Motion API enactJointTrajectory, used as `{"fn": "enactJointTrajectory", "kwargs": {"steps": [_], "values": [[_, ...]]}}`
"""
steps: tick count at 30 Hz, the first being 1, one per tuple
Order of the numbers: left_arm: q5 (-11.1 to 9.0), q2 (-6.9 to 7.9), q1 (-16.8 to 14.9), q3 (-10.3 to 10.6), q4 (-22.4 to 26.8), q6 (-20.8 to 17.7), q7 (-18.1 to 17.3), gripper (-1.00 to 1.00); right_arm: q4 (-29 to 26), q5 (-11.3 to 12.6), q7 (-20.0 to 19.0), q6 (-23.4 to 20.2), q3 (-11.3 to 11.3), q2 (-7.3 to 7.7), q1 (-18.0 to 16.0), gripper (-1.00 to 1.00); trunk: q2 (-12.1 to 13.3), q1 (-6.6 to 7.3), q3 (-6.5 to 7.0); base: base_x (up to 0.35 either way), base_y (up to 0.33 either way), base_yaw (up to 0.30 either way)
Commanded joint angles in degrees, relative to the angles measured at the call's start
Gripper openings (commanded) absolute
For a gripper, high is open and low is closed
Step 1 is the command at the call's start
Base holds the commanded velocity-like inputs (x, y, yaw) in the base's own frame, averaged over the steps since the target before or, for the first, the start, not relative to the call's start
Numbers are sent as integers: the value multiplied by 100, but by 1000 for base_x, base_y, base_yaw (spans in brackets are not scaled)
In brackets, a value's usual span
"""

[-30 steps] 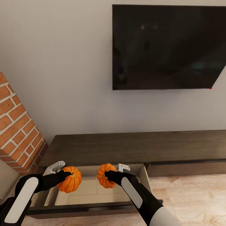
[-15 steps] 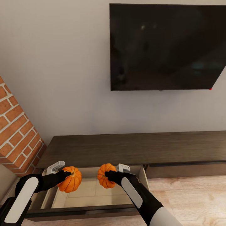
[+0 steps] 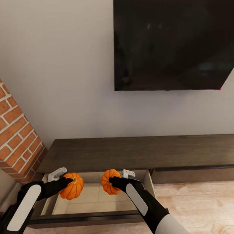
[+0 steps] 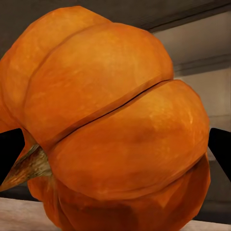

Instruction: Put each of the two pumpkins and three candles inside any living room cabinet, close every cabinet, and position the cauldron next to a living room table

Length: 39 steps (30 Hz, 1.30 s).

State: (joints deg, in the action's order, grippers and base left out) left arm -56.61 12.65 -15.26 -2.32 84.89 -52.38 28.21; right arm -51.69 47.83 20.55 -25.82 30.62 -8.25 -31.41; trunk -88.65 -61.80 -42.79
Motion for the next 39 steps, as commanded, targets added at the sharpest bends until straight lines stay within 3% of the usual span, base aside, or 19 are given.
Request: {"fn": "enactJointTrajectory", "kwargs": {"steps": [1, 6, 16, 22, 27, 29, 30, 32, 33, 35, 39], "values": [[-66, 1, -4, 14, -28, 86, 53, -100, -2, 58, 55, 2, 17, 4, -5, -100, -44, -22, -23, 0, 0, 0], [-27, 0, -4, 369, -114, 373, 53, -100, 72, 46, 61, 14, 22, 6, -5, -100, -245, -132, -113, 0, 0, 0], [-10, 0, -11, 872, -179, 868, 79, -100, 139, 37, 187, 8, 21, 4, -5, -100, -646, -352, -293, 0, 0, 0], [-8, 0, -12, 1137, -262, 1134, 105, -100, 270, -470, 195, 7, -1, -8, -5, -100, -887, -483, -400, 0, 0, 0], [2, 1, -64, 1394, -478, 1584, 111, -100, 377, -549, 195, 72, -4, -8, -5, -100, -1087, -593, -490, 0, 0, 0], [296, -4, -83, 1424, -507, 1706, 119, -100, 396, -553, 197, 144, -4, -4, -5, -100, -1167, -637, -526, 0, 0, 0], [678, -60, -87, 1427, -519, 1748, 117, -100, 409, -554, 198, 163, -4, -3, -5, -100, -1208, -659, -544, 0, 0, 0], [1278, -327, -90, 1416, -561, 1795, 109, -100, 416, -558, 200, 176, -4, -2, -5, -100, -1288, -703, -580, 0, 0, 0], [1464, -431, -91, 1410, -627, 1803, 108, -100, 419, -560, 202, 178, -4, -2, -5, -100, -1328, -725, -598, 0, 0, 0], [1715, -572, -101, 1404, -778, 1814, 107, -100, 421, -563, 207, 186, -4, -2, -5, -100, -1408, -769, -634, 0, 0, 0], [1822, -625, -107, 1398, -849, 1818, 106, -100, 411, -575, 558, 268, 5, -12, -5, -100, -1569, -857, -706, 0, 0, 0]]}}
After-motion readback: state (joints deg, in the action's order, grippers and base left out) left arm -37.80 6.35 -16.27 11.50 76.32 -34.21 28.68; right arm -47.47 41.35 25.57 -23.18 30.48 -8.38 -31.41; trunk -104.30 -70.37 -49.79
